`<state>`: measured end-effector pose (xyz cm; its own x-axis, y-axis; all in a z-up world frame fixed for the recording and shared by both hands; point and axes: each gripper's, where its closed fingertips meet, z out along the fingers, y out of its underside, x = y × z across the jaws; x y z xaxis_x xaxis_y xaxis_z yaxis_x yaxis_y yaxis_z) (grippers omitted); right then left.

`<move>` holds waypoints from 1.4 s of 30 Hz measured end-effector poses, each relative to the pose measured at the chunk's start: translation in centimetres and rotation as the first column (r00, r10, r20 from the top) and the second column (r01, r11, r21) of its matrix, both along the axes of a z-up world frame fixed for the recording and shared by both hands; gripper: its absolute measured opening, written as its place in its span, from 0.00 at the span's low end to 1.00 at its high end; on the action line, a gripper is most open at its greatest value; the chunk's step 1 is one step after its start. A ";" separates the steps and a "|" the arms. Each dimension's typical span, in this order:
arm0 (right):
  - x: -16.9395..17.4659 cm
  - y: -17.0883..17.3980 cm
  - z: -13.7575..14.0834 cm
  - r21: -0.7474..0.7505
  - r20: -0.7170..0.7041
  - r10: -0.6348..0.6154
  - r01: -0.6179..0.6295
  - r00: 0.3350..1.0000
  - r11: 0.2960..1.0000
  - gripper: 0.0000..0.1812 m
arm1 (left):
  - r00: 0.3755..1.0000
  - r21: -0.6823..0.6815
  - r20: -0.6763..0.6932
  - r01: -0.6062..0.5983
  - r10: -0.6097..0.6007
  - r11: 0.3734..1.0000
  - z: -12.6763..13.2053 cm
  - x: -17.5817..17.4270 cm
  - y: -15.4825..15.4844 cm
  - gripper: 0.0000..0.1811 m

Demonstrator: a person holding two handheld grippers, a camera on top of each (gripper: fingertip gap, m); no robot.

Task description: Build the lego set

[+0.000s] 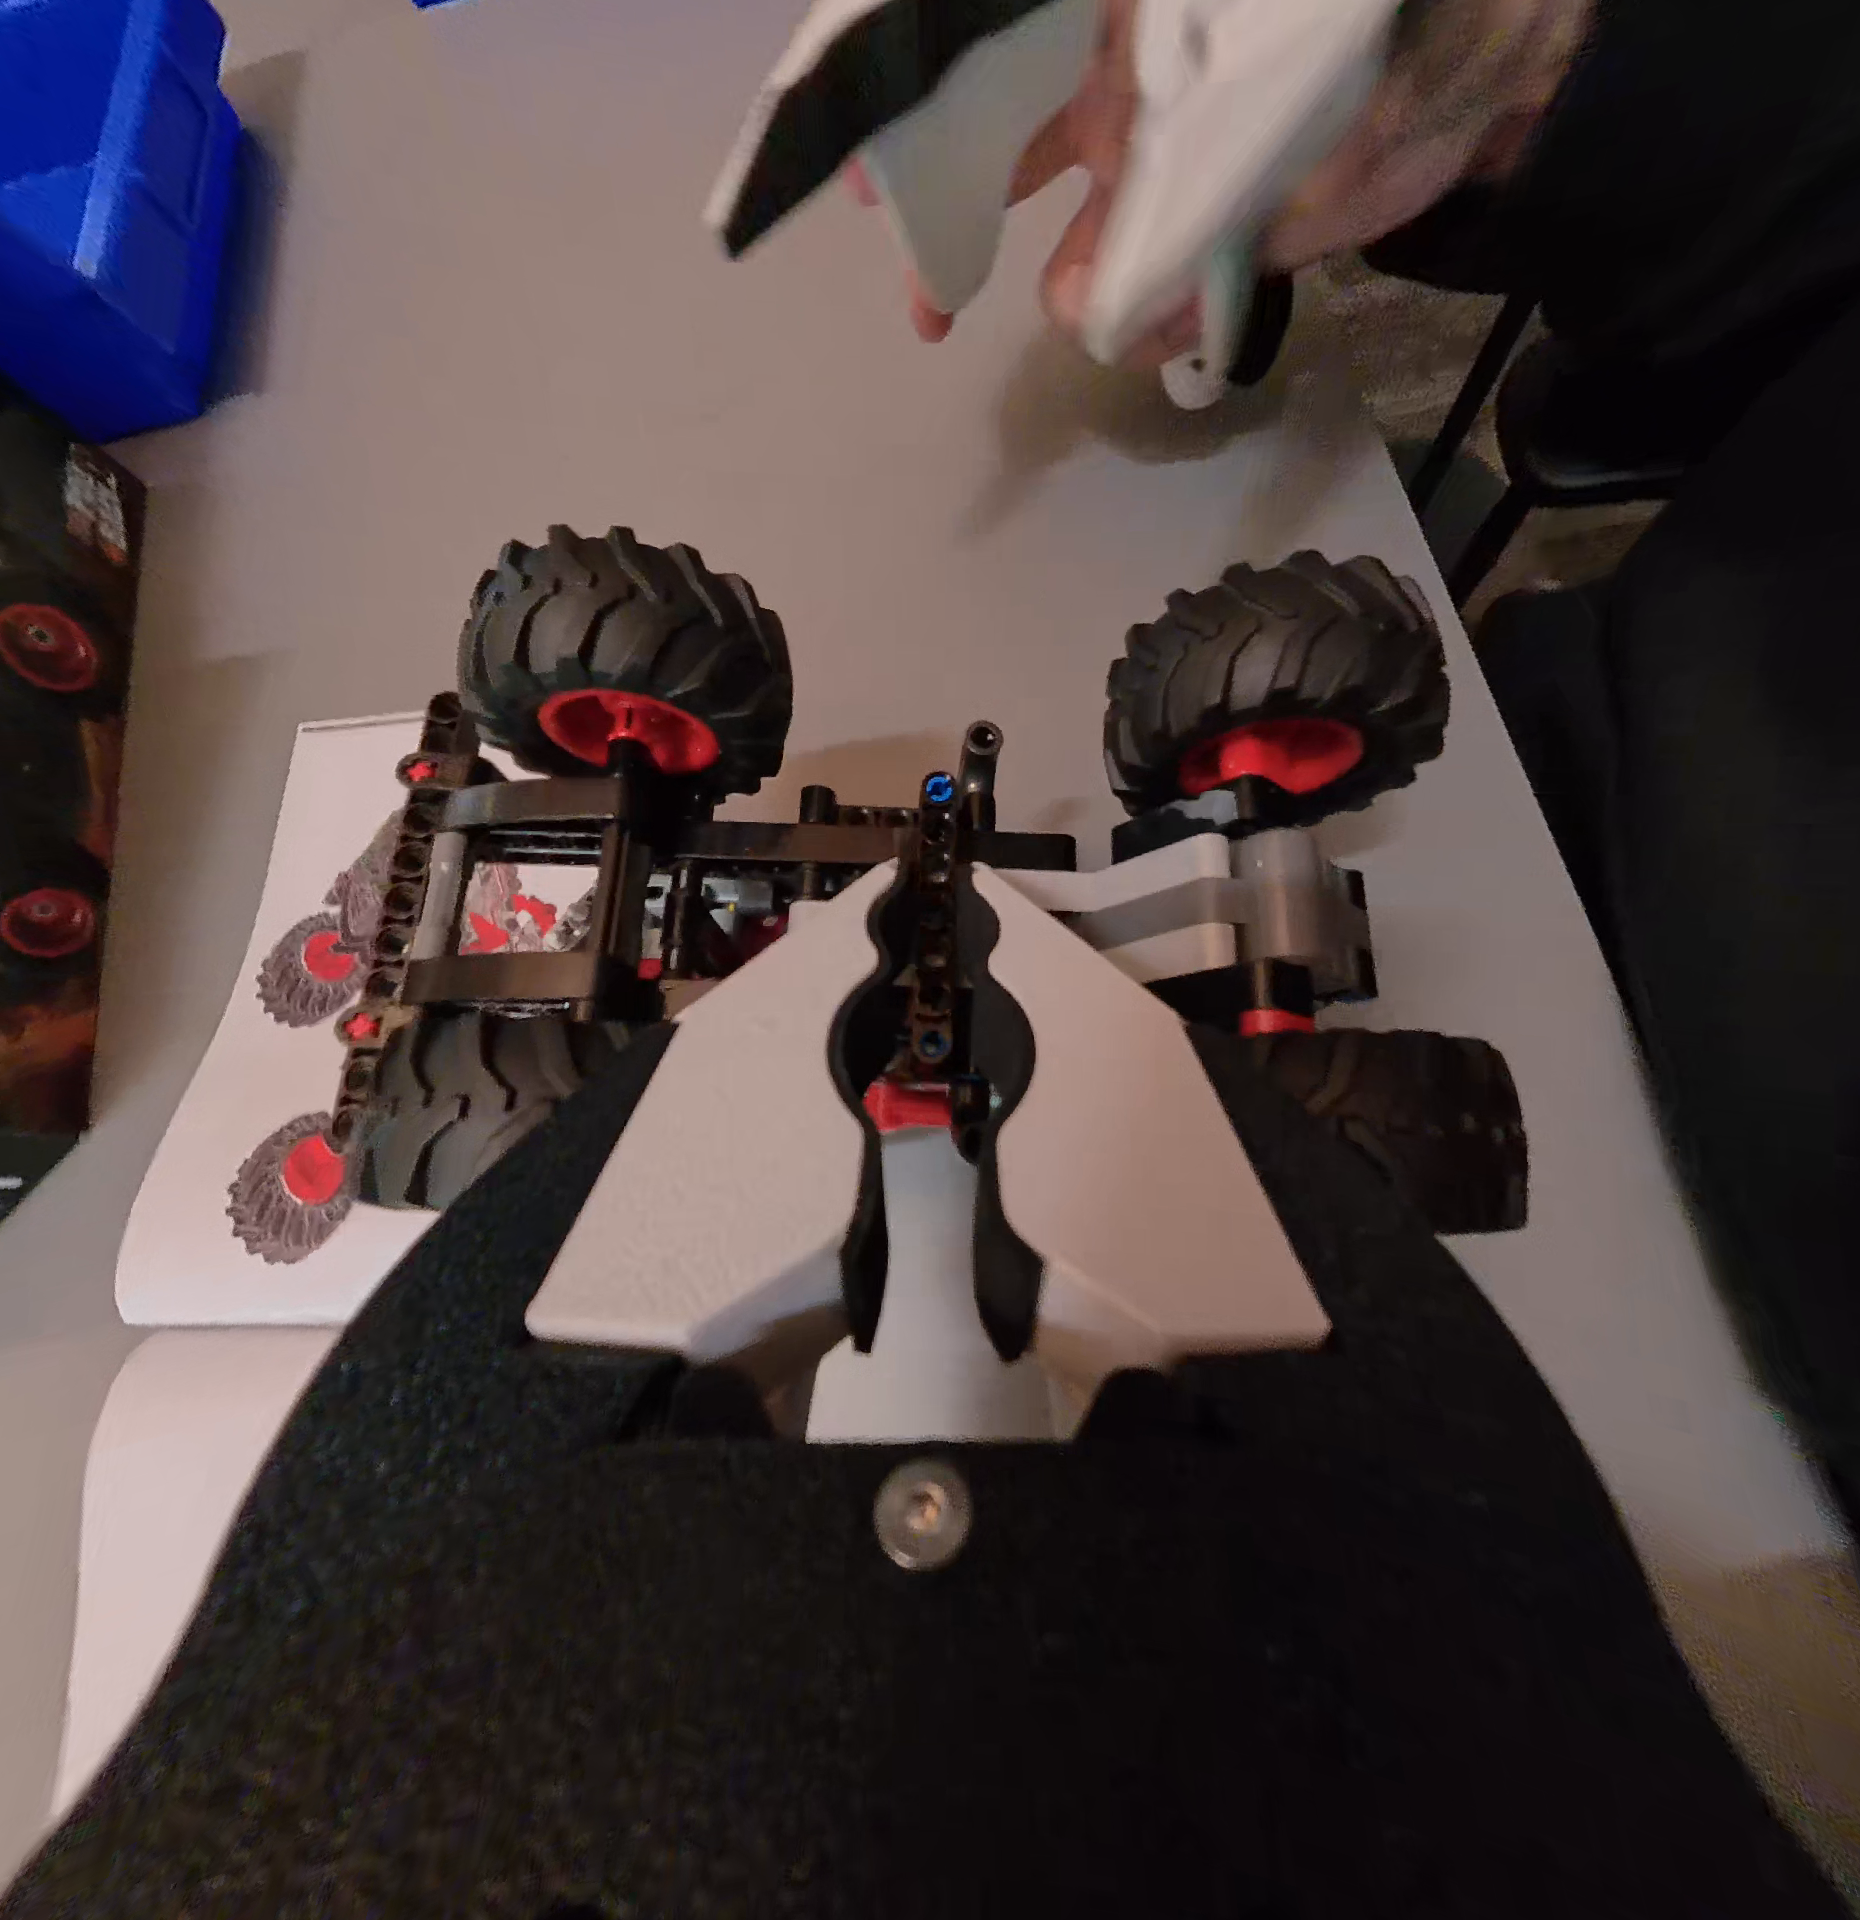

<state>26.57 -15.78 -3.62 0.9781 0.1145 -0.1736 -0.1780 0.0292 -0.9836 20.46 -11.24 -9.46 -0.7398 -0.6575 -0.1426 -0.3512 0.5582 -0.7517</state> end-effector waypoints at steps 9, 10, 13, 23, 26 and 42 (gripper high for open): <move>-0.2 6.3 -2.3 -0.218 -0.435 0.149 -0.264 0.888 0.939 0.38 | 0.994 0.090 0.079 0.071 -0.079 0.993 -0.1 -0.5 -0.3 0.03; -0.4 6.6 -2.5 -0.228 -0.453 0.159 -0.287 0.877 0.930 0.38 | 0.993 0.096 0.086 0.074 -0.082 0.993 -0.1 -0.5 -0.4 0.03; -1.4 7.0 -2.3 -0.201 -0.496 0.215 -0.352 0.841 0.914 0.31 | 0.991 0.101 0.103 0.078 -0.088 0.992 -0.1 -0.5 -0.4 0.03; -2.3 6.2 -2.2 -0.144 0.690 0.127 -0.036 0.713 0.989 0.31 | 0.991 -0.007 0.114 0.067 -0.065 0.998 0.0 -0.7 -0.4 0.03; -2.2 6.3 -2.1 -0.162 0.621 0.116 -0.017 0.776 0.987 0.31 | 0.989 -0.021 0.132 0.073 -0.070 0.997 0.0 -0.6 -0.4 0.03; -2.3 5.2 0.3 -0.149 0.114 0.288 -0.271 0.951 0.951 0.42 | 0.982 -0.034 0.164 0.103 -0.096 0.994 0.1 -0.8 -0.4 0.03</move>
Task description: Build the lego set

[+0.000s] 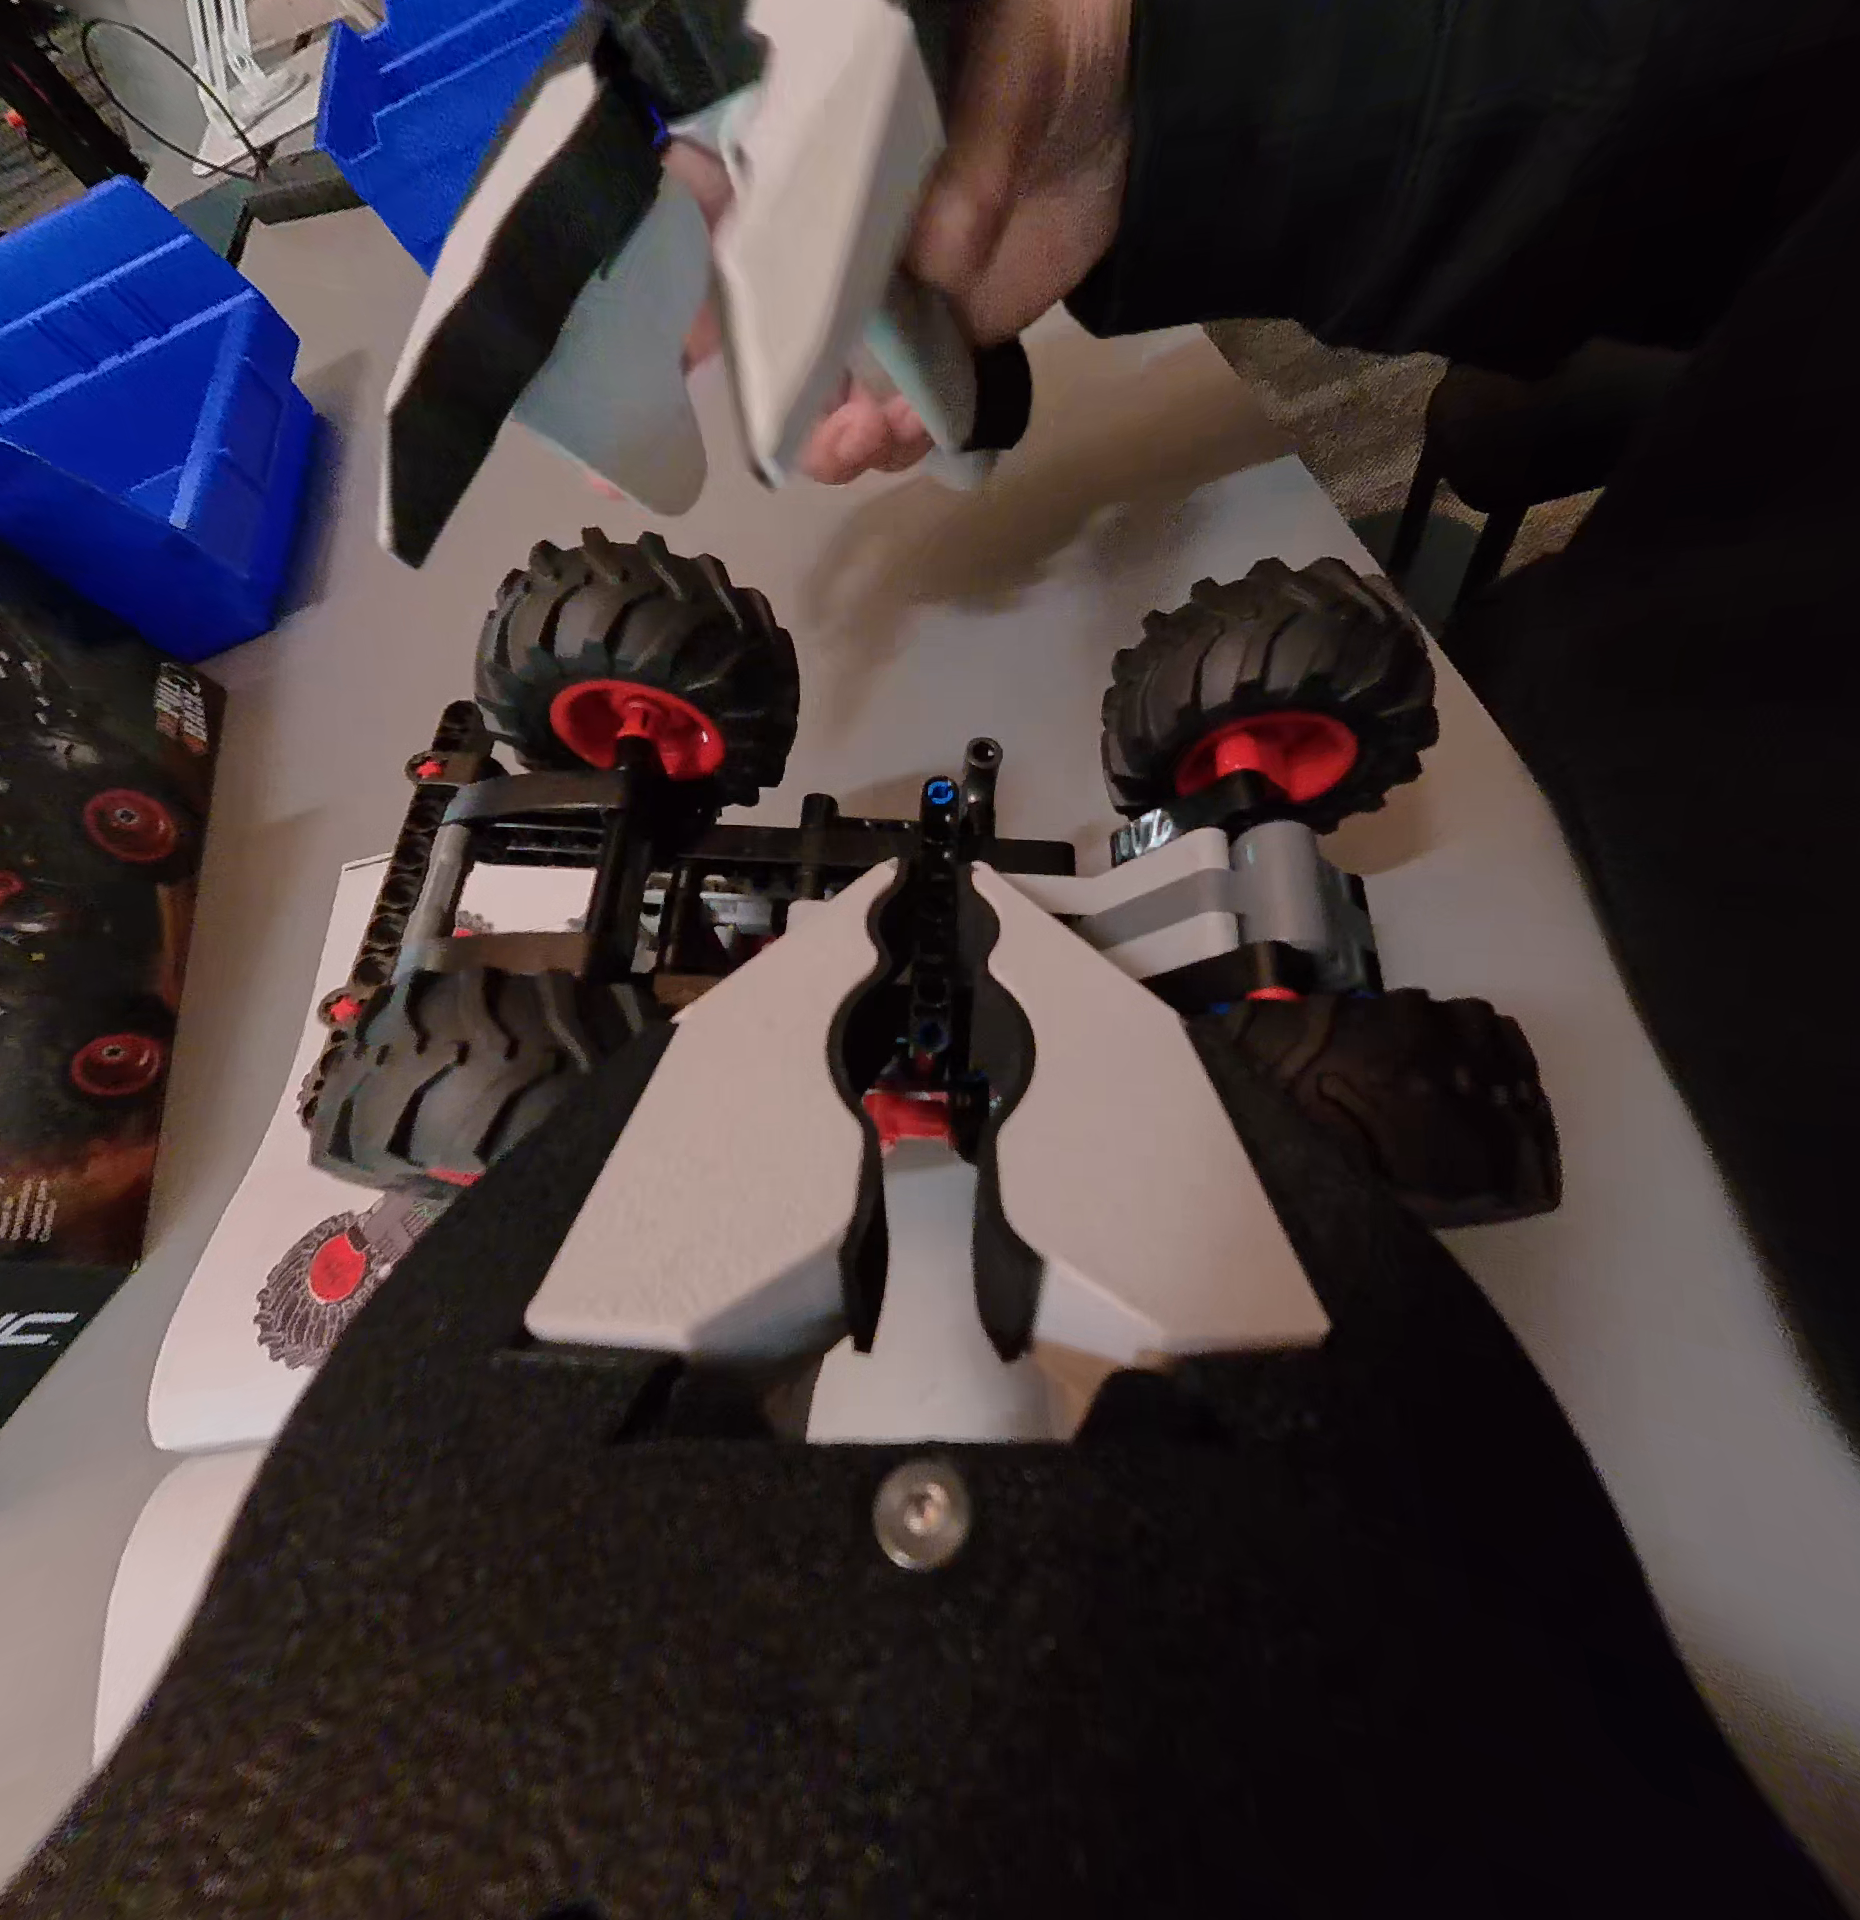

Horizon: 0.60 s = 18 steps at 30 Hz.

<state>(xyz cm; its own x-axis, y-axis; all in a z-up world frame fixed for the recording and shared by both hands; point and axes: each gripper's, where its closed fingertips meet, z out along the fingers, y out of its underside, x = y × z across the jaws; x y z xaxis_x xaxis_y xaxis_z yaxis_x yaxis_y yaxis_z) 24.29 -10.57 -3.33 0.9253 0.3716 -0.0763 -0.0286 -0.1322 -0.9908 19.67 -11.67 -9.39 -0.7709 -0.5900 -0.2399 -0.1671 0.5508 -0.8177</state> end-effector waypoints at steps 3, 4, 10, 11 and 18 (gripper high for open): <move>-0.5 0.2 -1.1 -0.009 0.192 0.034 -0.033 0.981 0.999 0.33 | 1.000 -0.006 -0.008 0.008 -0.008 1.000 0.0 0.0 0.0 0.03; -0.4 0.5 -1.4 -0.011 0.240 0.028 -0.026 0.970 1.000 0.32 | 1.000 -0.010 -0.012 0.009 -0.009 1.000 0.0 0.0 0.0 0.03; 0.3 1.3 -2.0 -0.055 0.222 -0.008 0.021 0.975 0.998 0.29 | 1.000 -0.013 -0.017 -0.004 0.004 1.000 0.0 0.1 0.1 0.03; 0.7 1.6 -2.0 -0.107 0.098 -0.028 0.038 0.995 0.993 0.28 | 1.000 -0.013 -0.018 -0.010 0.010 1.000 0.0 0.2 0.2 0.03; 1.9 1.2 2.2 0.013 -0.487 -0.001 0.008 0.873 1.000 0.21 | 1.000 0.004 -0.026 0.007 -0.007 1.000 0.0 0.0 0.0 0.03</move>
